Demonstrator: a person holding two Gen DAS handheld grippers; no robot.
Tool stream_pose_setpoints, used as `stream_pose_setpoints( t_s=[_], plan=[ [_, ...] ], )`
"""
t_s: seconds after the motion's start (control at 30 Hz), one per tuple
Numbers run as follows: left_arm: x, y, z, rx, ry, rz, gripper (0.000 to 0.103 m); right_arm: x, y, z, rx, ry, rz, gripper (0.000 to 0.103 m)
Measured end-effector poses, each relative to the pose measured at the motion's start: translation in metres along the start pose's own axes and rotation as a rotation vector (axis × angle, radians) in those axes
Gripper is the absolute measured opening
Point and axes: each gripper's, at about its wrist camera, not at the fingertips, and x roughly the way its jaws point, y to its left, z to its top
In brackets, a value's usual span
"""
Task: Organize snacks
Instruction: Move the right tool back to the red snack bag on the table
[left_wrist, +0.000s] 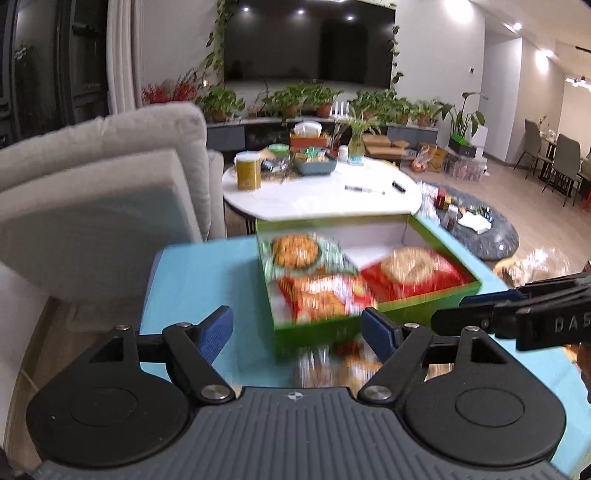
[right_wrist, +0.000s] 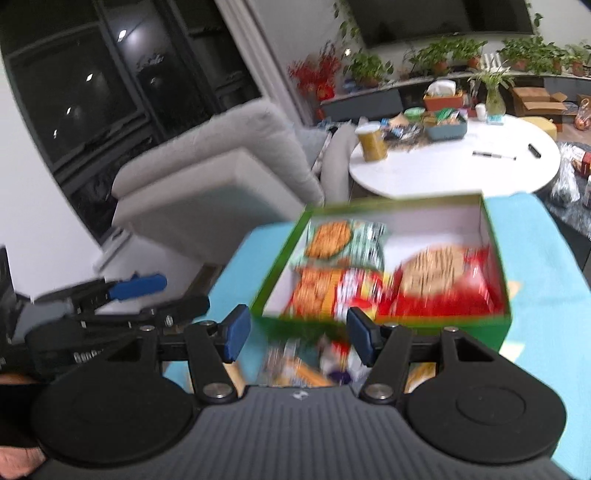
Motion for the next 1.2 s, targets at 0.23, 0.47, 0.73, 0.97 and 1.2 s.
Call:
stream_pose_setpoints(
  t_s=[0.23,0.47,0.73,0.97,1.2],
  plan=[
    [-0.014,0.008,-0.053,-0.025,0.090,0.020,0.074,0.014,0.012,-0.049,-0.003,0.125,0.039,0.078],
    [-0.030,0.019,-0.099,-0.075,0.175,0.029,0.074,0.024,0.022,-0.082,-0.002,0.206,0.065,0.078],
    [-0.041,0.021,-0.125,-0.084,0.209,-0.062,0.074,0.028,0.035,-0.103,0.002,0.257,0.085,0.078],
    [-0.036,0.015,-0.138,-0.085,0.258,-0.080,0.072,0.034,0.040,-0.112,0.006,0.284,0.090,0.078],
    [-0.036,0.017,-0.143,-0.091,0.264,-0.094,0.067,0.043,0.044,-0.117,0.011,0.315,0.091,0.078]
  ],
)
